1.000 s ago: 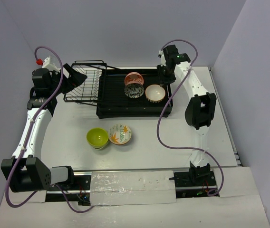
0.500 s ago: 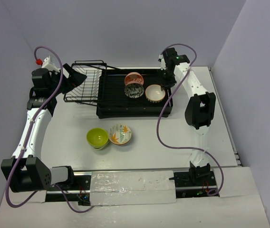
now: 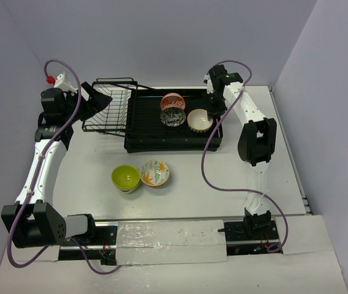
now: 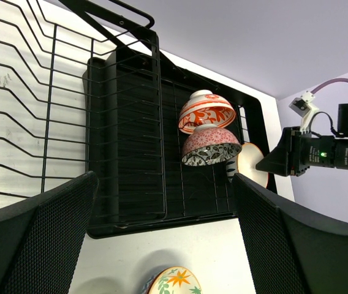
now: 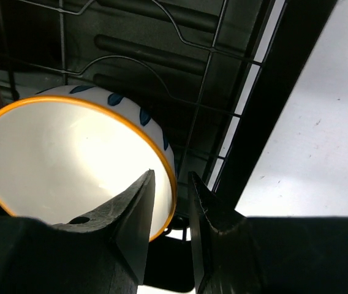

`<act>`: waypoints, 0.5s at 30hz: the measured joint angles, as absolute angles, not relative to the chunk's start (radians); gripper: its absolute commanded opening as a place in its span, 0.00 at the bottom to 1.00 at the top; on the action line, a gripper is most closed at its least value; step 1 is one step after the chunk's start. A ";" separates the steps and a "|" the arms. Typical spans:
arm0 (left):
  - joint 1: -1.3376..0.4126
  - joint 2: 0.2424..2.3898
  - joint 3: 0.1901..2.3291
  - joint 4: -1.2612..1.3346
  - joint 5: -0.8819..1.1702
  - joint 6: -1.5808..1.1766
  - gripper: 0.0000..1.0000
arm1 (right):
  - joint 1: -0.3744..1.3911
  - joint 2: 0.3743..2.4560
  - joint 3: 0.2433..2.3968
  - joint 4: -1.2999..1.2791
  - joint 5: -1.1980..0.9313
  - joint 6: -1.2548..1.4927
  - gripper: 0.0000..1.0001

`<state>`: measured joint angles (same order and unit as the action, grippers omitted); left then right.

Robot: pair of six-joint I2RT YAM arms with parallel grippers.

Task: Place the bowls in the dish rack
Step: Pick up the bowl from the dish rack.

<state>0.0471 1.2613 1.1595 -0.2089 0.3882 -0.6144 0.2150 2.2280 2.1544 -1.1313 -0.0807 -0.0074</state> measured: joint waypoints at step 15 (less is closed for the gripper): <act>0.047 1.261 1.159 -0.208 0.396 -0.615 0.96 | 0.199 2.267 2.175 -1.139 -0.080 -0.004 0.31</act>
